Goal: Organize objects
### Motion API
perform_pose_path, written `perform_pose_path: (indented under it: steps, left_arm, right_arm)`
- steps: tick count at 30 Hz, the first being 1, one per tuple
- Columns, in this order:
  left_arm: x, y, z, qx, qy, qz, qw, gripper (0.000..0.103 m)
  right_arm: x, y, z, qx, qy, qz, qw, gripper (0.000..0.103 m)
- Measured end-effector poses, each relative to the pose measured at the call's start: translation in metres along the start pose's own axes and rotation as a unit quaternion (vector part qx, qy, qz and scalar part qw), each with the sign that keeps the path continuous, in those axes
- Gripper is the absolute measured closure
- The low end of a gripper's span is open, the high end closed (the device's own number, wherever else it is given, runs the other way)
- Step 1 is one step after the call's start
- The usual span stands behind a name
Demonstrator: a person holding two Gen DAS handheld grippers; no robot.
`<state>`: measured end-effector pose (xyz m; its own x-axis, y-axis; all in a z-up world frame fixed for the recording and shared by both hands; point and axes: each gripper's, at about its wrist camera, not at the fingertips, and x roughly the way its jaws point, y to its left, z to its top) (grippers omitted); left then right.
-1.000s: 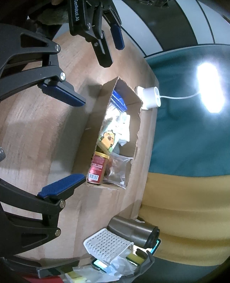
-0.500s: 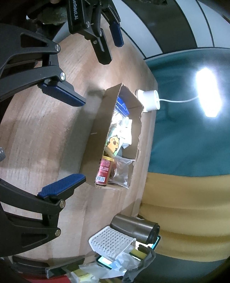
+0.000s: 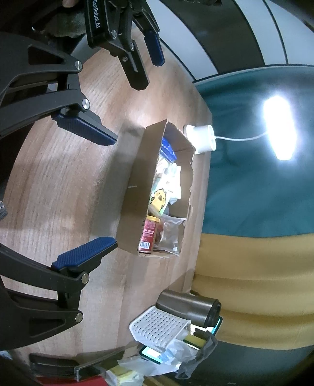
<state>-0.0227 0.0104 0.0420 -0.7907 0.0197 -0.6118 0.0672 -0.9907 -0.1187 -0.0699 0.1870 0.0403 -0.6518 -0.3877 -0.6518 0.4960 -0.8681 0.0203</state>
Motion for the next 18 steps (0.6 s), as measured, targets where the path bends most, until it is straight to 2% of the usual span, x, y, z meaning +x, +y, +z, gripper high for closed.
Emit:
perform_pose_path:
  steps: [18]
  left_arm:
    - [0.0023,-0.0032,0.0010,0.004,0.001,0.000,1.0000,0.012]
  right_arm:
    - [0.0027,-0.0020,0.0011,0.003,0.003,0.001,1.000,0.022]
